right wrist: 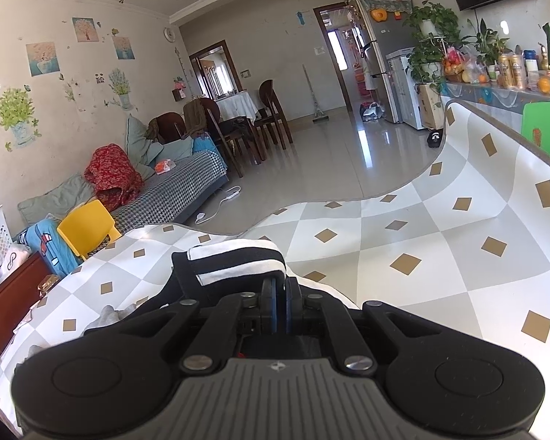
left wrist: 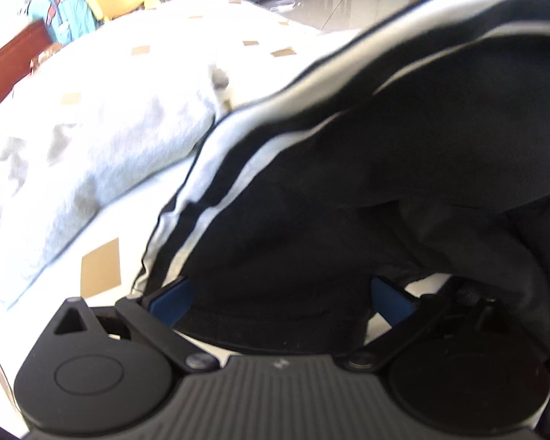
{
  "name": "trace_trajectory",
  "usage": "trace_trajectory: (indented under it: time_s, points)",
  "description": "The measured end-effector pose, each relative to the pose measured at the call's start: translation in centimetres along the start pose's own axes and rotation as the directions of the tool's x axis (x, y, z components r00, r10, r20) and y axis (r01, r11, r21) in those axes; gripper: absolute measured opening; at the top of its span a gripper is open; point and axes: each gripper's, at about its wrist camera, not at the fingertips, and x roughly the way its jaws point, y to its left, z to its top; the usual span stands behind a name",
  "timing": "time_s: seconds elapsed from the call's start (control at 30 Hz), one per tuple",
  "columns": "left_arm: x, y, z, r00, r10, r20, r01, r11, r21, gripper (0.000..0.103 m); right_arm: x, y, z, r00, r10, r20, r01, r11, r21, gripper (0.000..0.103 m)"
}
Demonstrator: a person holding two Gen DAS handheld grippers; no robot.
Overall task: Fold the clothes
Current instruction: 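Lower the sweatshirt onto the mat with both grippers, collar label showing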
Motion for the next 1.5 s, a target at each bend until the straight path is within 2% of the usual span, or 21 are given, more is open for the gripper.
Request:
trace_trajectory:
  time_s: [0.2,0.37,0.6,0.77,0.83,1.27,1.37,1.4,1.5]
  points:
    - [-2.3,-1.6,1.5,0.997,-0.051,0.053,0.049,0.998,0.037,0.103,0.5,-0.4,0.2,1.000,0.006,-0.002,-0.006,1.000,0.009,0.006]
    - [-2.9,-3.0,3.0,0.995,-0.092,0.027,0.090,0.994,0.066,0.103,1.3,-0.5,0.6,1.000,0.009,-0.005,-0.009,1.000,0.005,0.006]
    - [-3.0,-4.3,4.8,0.995,-0.100,-0.005,0.100,0.988,0.121,0.103,2.6,-0.7,1.2,1.000,-0.004,-0.014,0.003,1.000,-0.022,0.006]
    - [-2.0,-4.4,6.5,0.995,-0.100,-0.017,0.102,0.989,0.109,0.103,3.9,-0.8,1.7,1.000,-0.010,-0.023,0.009,0.999,-0.032,0.006]
    - [-0.5,-2.4,7.6,0.994,-0.107,-0.026,0.109,0.989,0.101,0.103,4.5,-0.8,1.7,1.000,-0.010,-0.027,0.009,0.999,-0.041,0.006]
    - [2.0,-3.1,9.6,0.990,-0.136,-0.047,0.138,0.989,0.045,0.103,9.8,-1.8,2.3,0.999,-0.032,-0.036,0.030,0.998,-0.057,0.006]
    - [2.5,-3.2,10.0,0.988,-0.142,-0.059,0.143,0.989,0.027,0.103,11.2,-2.6,2.3,0.998,-0.043,-0.044,0.043,0.999,-0.014,0.010]
    - [2.6,-3.3,10.1,0.988,-0.144,-0.064,0.146,0.989,0.027,0.103,11.6,-2.8,2.3,0.997,-0.054,-0.048,0.054,0.999,-0.005,0.020]
    - [2.7,-3.6,10.2,0.985,-0.157,-0.069,0.160,0.987,0.034,0.103,12.2,-3.3,2.4,0.995,-0.088,-0.051,0.088,0.996,0.000,0.026]
